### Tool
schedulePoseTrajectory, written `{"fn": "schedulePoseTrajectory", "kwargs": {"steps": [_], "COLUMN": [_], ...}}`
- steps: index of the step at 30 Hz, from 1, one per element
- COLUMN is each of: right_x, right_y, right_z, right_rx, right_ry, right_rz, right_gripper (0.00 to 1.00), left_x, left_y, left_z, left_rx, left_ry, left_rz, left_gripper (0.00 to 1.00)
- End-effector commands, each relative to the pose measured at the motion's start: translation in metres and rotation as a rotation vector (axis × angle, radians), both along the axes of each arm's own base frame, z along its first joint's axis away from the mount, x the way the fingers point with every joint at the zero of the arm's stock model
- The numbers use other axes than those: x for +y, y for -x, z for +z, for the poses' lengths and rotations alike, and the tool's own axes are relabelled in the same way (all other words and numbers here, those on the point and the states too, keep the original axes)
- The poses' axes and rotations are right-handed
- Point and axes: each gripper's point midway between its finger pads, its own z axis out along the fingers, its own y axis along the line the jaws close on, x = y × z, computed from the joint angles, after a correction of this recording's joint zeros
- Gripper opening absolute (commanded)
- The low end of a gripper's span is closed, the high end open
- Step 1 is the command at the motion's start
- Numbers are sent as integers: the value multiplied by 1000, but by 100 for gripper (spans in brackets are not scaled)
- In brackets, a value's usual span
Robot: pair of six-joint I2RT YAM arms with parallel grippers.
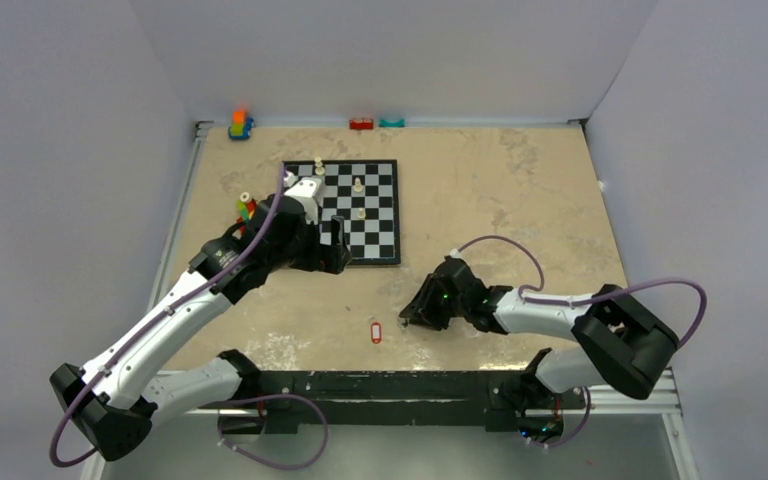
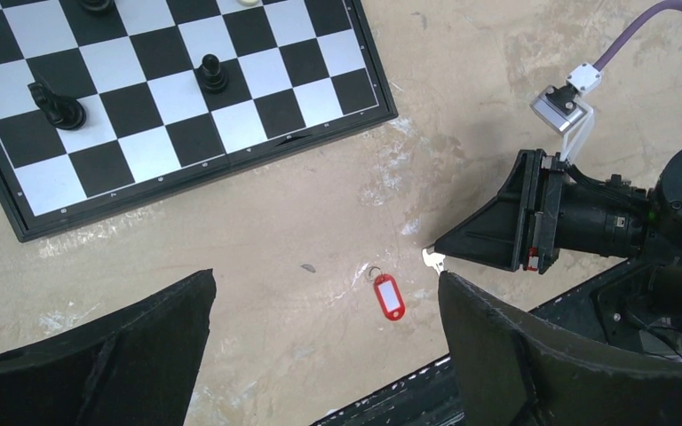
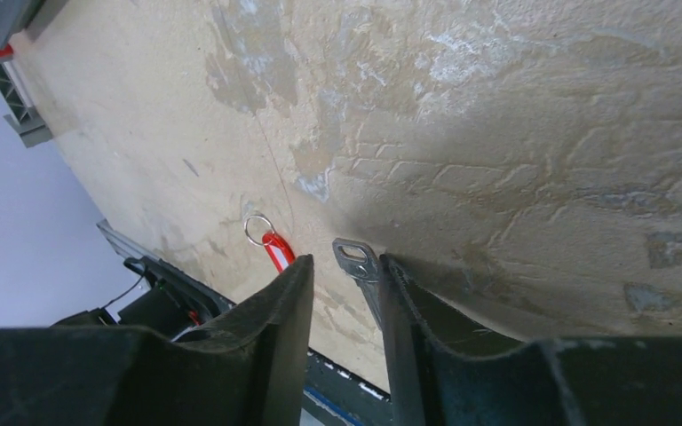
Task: Remove the keys from the keyring
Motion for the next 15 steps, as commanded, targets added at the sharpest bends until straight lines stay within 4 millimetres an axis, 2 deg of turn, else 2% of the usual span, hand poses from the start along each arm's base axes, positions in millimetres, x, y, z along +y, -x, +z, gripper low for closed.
{"fn": "schedulePoseTrajectory", "kwargs": {"steps": [1,5,8,10,15], "right_x": [-10,-14,-17,-19,-28], "right_y": [4,-1,-5,-9,-26], "right_z": [-5,3,12,20,55], "right_rx": [6,-25,-55,-86,-222], "right_ry": [36,50,81,107,196], "right_rz": [-24,-40,-35,-22,21], "right_gripper": [40,42,49,57,87], "left_x": [1,2,3,6,17], "left_y": [-4,-4,-3,-3,-1], "left_z": [20,20,22,24,35], "left_rx": [-51,-52,-60,-75,-130], "left_ry": [25,23,21,20,-8], "left_rz": [5,8,11,10,18], "left_gripper": [99,100,100,100,100]}}
